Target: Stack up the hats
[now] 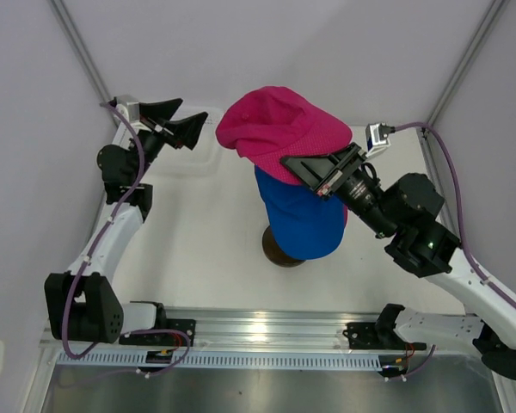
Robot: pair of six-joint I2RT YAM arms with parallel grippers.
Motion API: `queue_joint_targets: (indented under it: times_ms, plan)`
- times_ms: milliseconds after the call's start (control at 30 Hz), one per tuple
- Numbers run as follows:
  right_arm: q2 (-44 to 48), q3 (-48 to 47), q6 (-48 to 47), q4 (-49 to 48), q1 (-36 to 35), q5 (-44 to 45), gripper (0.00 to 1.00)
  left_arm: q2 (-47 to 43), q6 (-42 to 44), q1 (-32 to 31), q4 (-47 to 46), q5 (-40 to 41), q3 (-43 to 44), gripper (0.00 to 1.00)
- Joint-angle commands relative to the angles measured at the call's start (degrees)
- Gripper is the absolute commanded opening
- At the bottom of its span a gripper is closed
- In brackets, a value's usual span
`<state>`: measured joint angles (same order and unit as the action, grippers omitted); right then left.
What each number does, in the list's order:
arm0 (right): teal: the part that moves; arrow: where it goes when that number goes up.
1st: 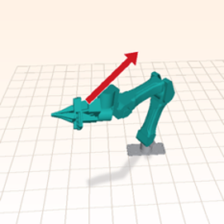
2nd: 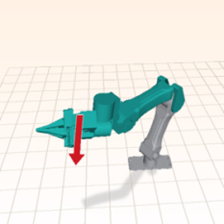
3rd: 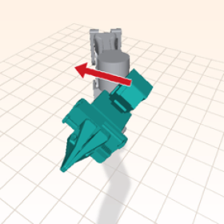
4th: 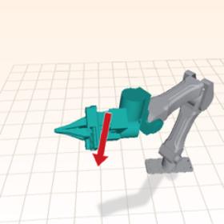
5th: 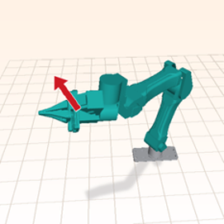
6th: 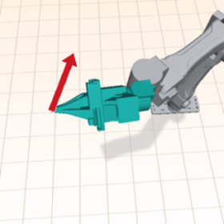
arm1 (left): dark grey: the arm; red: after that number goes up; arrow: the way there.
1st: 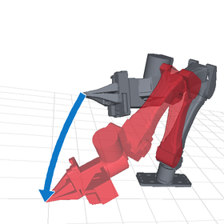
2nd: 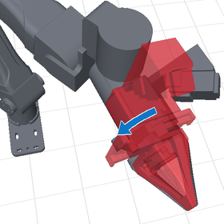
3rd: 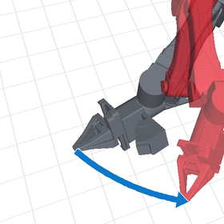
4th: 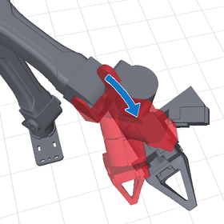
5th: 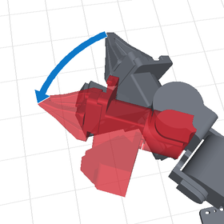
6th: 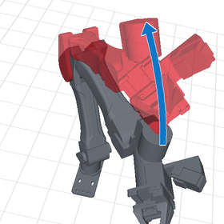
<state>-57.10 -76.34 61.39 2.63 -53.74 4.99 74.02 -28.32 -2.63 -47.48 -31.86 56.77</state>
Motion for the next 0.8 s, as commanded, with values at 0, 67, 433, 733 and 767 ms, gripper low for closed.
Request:
queue_joint_targets:
  times_ms: [0,67,433,733,767]
  plan:
    - [3.73,3.80,-0.57,1.41,-2.51,8.52,0.00,-3.53,-1.74,0.17,-3.58,0.39,-0.70,1.00]
    - [6.03,6.62,0.14,-0.77,-2.95,9.50,0.00,-3.97,-1.74,0.09,-3.41,0.13,-0.87,1.00]
    - [15.52,13.32,-1.26,4.22,-4.71,18.82,0.00,-7.57,2.47,-1.58,1.43,-0.66,-1.31,1.00]
    - [18.16,15.69,3.12,11.60,-4.80,15.05,0.00,-7.49,4.15,-2.02,3.01,-0.58,-0.96,0.99]
    - [18.60,17.34,4.00,11.60,-4.80,13.74,0.00,-7.49,4.23,-2.02,3.01,-0.58,-0.88,1.00]
